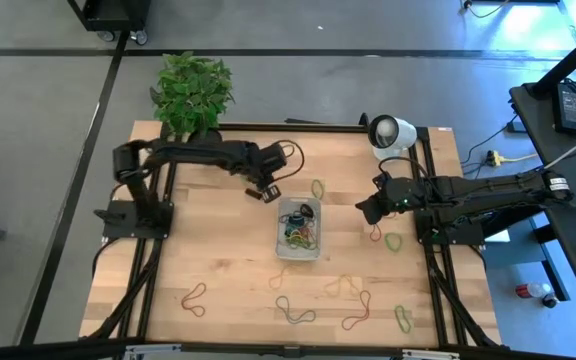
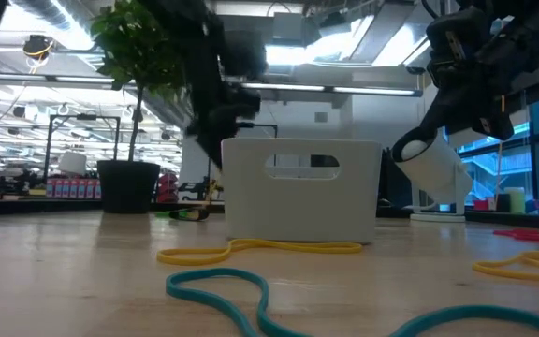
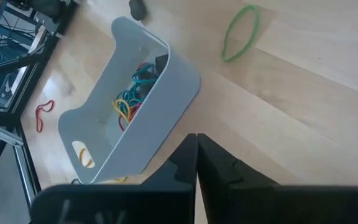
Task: Pick and place rubber bands into bin
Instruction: Put the yellow rubber band into the gray bin
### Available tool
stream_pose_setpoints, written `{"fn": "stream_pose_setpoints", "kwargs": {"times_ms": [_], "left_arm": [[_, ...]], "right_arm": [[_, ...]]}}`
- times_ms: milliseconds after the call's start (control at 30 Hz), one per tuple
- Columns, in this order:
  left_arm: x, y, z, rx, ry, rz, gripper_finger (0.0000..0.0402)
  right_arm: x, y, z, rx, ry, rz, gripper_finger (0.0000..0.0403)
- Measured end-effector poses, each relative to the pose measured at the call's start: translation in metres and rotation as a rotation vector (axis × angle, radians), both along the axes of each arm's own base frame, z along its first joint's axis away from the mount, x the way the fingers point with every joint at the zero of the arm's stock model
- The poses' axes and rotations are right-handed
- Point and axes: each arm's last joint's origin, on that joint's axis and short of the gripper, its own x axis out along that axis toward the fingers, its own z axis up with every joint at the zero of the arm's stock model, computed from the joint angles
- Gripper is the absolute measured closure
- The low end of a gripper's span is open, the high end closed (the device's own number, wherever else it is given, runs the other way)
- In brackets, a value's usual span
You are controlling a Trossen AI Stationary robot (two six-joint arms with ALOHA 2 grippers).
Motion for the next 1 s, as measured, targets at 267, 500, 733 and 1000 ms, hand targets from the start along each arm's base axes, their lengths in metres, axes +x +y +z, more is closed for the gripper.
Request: {"fn": "stream_pose_setpoints", "kwargs": {"times_ms": [267,500,733,1000], "left_arm": [[0.002,-0.054,0.064,0.129,-0.191,-0.065,0.0399],[0.025,-0.098,0.107,0.178,-0.380,-0.113,0.0399],[0.040,-0.133,0.100,0.104,-0.453,-0.095,0.0400],[0.058,-0.162,0.056,0.051,-0.353,-0.100,0.0400]], "right_arm": [[0.000,0.000,0.000,-0.017,0.007,0.015,0.0396],[0.000,0.000,0.000,-0.043,0.012,0.039,0.0389],[0.000,0.000,0.000,-0.062,0.017,0.057,0.0396],[-0.001,0.000,-0.001,-0.093,0.025,0.095,0.0389]]}}
